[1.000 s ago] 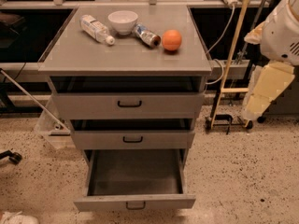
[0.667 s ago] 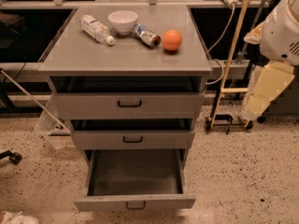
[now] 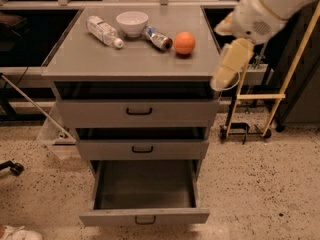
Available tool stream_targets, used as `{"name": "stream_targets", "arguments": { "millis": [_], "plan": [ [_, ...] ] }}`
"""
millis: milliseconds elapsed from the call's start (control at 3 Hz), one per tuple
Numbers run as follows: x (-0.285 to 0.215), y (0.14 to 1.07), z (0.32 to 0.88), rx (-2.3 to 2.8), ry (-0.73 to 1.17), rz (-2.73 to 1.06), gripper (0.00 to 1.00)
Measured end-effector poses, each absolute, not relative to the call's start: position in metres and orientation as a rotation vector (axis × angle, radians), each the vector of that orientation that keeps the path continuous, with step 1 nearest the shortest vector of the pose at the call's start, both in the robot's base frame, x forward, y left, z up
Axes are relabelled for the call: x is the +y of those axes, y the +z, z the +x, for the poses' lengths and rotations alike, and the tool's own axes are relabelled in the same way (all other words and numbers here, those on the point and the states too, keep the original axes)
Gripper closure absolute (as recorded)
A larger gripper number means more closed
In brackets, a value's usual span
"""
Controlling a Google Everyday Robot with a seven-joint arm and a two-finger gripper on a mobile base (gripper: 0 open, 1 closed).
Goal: Place redbull can into bottom drawer
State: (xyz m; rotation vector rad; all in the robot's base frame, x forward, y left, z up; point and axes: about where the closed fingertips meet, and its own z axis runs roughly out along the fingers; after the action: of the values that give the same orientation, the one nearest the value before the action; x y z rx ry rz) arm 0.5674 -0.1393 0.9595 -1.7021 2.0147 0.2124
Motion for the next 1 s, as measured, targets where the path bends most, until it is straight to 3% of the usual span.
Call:
{"name": "stream_targets", "arguments": {
  "millis": [667,1000],
  "plan": [
    [-0.064,0.901,0.697,1.982,0.513,-1.6,0.0],
    [-0.037,0.9,0.737,1.967,0.56,-1.525,0.0]
  ]
}}
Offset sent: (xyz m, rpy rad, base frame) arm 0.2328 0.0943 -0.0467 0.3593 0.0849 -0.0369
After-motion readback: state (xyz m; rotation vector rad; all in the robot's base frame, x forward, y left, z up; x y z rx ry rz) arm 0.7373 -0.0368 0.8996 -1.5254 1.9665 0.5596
